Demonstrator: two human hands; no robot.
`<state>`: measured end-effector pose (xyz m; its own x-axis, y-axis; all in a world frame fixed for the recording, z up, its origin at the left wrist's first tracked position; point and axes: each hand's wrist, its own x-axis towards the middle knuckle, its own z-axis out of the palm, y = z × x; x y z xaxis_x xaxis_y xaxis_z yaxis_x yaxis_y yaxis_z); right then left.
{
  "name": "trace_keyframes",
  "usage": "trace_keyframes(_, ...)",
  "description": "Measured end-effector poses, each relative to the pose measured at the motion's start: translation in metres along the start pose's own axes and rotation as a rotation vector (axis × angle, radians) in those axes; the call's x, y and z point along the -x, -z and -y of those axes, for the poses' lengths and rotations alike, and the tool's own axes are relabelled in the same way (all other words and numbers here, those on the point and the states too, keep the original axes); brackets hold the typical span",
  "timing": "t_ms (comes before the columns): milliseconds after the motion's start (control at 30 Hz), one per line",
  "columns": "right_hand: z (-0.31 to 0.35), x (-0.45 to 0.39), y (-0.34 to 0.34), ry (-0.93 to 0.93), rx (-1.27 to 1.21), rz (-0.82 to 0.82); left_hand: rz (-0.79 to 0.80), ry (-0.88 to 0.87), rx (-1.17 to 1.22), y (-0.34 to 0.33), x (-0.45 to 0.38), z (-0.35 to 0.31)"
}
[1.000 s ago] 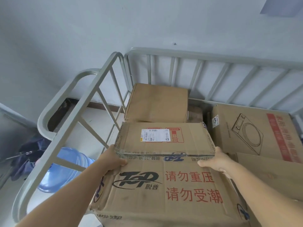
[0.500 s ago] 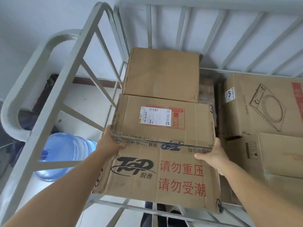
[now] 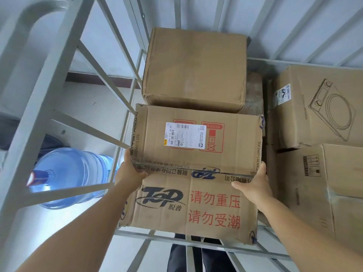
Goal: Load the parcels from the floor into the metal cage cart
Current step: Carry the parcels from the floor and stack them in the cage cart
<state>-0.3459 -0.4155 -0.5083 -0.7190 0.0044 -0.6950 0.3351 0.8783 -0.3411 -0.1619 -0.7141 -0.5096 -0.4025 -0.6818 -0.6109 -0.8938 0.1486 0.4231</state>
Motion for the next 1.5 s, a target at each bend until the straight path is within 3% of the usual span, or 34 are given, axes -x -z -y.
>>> trace_keyframes(400,-0.026,0.016,-0.015,-0.034,0.139,0.089,0.052,-0.002,-0.117,-0.002,0.011,0.036)
trace_keyframes(800,-0.004,-0.021,-0.027,-0.001,0.086,-0.002,0.006,-0.009,-0.047,-0.017,-0.028,0.032)
trace_keyframes(1100,-0.007,-0.012,-0.033,-0.026,0.104,0.011,0.027,-0.030,-0.174,-0.010,-0.031,0.030)
trace_keyframes(1233,-0.004,0.000,-0.030,-0.024,0.149,0.038,0.032,-0.051,-0.345,-0.008,-0.016,0.017)
trace_keyframes(1367,0.005,0.020,-0.024,0.118,0.337,0.000,0.030,-0.140,-0.495,-0.005,0.003,0.003)
trace_keyframes(1500,0.016,0.041,-0.010,0.270,0.466,-0.041,0.027,-0.237,-0.495,-0.002,0.028,-0.018)
